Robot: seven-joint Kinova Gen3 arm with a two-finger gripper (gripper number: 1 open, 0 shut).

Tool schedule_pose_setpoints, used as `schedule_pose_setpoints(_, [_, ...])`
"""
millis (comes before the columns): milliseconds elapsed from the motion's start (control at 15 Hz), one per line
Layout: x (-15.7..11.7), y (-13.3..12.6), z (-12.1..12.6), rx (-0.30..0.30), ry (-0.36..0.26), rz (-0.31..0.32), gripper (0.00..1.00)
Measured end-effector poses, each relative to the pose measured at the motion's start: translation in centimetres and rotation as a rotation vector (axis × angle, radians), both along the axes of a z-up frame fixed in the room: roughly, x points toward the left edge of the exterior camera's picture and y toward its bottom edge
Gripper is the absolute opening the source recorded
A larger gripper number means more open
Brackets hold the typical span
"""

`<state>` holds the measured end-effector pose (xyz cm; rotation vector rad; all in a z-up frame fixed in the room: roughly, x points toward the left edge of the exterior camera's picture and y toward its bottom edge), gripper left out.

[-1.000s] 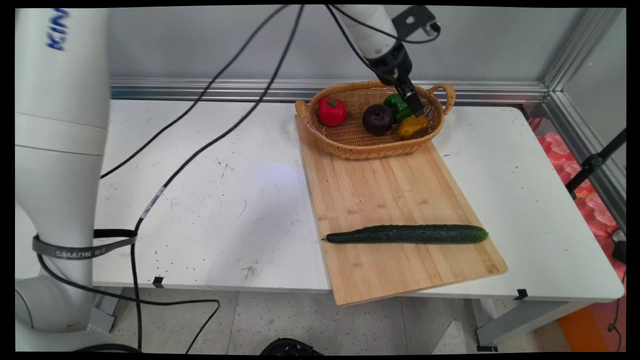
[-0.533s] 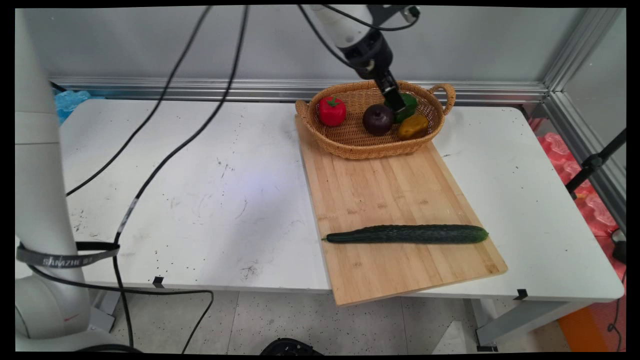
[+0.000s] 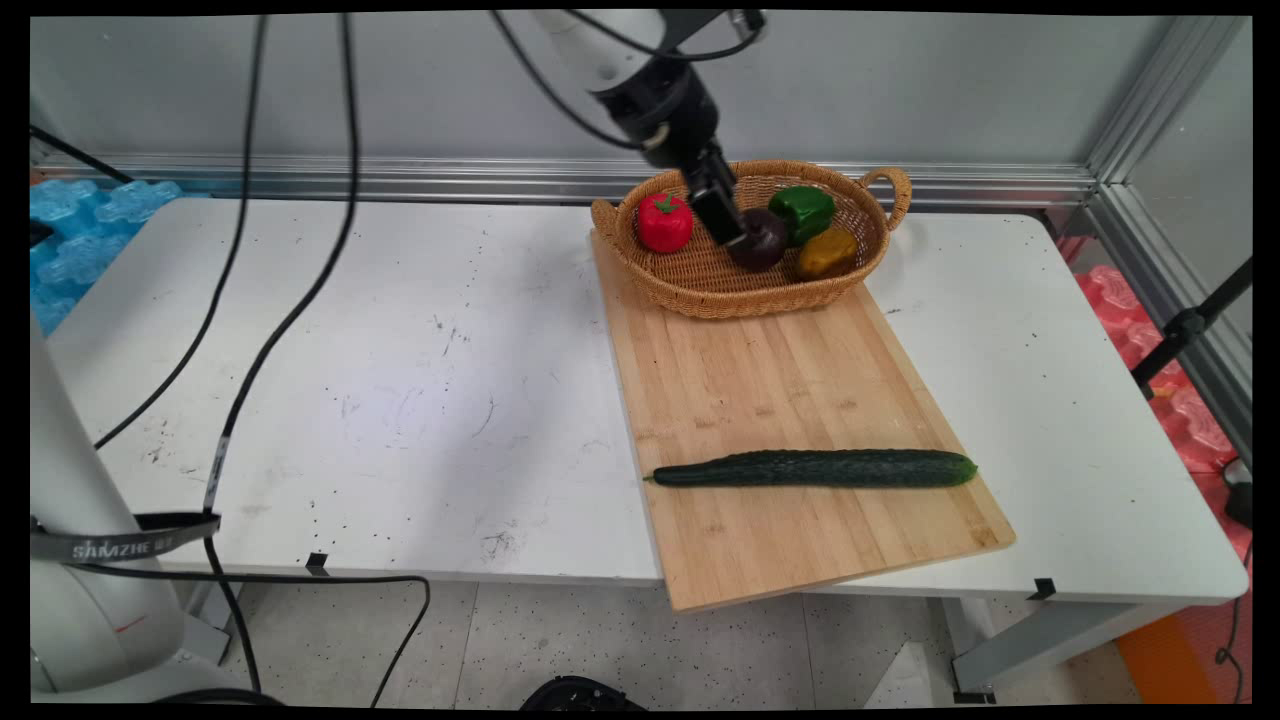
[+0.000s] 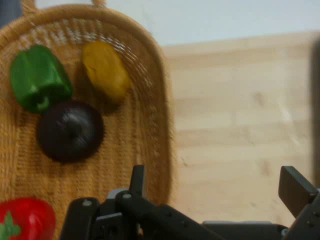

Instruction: Pick up the cucumber from the cutting board

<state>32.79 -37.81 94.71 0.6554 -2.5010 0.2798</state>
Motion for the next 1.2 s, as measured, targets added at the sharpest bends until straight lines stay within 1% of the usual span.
schedule_pose_setpoints(133, [0.9,2.5,0.6,0.013,-0.009,-0.022,1.00])
schedule_pose_setpoints(400, [1.8,7.0,1.0,0.043,-0.024,-0.065,1.00])
schedule_pose_setpoints(600, [1.5,10.0,0.9,0.069,-0.024,-0.084,1.00])
schedule_pose_setpoints(733, [0.7,12.0,0.6,0.084,-0.026,-0.092,1.00])
schedule_pose_setpoints(933, [-0.3,13.5,-0.1,0.093,-0.033,-0.096,1.00])
schedule_pose_setpoints(1067, [-1.5,14.5,-1.0,0.102,-0.034,-0.088,1.00])
schedule_pose_setpoints(1200, [-3.0,14.9,-2.1,0.104,-0.035,-0.080,1.00])
